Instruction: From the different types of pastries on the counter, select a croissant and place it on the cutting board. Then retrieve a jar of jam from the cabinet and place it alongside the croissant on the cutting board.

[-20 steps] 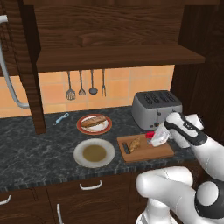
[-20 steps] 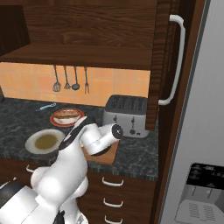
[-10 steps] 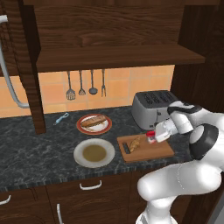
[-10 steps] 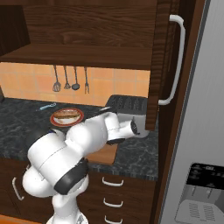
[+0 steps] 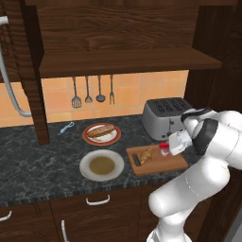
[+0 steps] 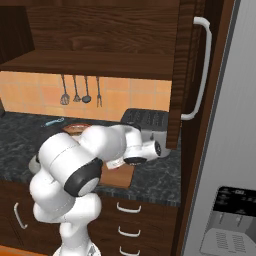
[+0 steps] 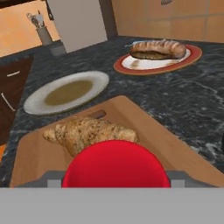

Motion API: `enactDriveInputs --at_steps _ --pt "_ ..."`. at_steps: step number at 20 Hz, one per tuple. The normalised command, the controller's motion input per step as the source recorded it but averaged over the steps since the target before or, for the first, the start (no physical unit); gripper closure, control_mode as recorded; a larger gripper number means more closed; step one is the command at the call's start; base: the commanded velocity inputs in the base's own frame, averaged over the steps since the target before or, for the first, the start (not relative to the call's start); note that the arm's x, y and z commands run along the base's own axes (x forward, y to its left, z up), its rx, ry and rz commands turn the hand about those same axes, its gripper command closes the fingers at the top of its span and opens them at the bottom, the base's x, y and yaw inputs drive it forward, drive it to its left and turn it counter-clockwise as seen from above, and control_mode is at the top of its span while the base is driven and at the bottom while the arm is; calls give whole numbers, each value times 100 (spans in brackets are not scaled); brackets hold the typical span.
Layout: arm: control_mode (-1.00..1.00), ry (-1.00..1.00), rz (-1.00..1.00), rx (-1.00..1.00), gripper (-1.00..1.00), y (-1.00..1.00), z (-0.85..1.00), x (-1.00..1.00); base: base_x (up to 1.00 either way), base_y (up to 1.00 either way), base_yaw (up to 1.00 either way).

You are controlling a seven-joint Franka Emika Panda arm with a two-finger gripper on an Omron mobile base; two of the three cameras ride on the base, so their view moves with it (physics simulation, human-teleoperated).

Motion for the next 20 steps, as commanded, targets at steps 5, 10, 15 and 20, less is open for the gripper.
enactDriveInputs --at_steps 5,10,15,20 --pt "-100 -14 0 0 -100 2 -12 0 0 0 0" --pt "-100 0 1 0 -100 0 31 0 0 0 0" --pt "-100 -1 0 0 -100 0 64 -2 0 0 0" --pt "-100 -27 2 2 -100 0 44 -62 0 0 0"
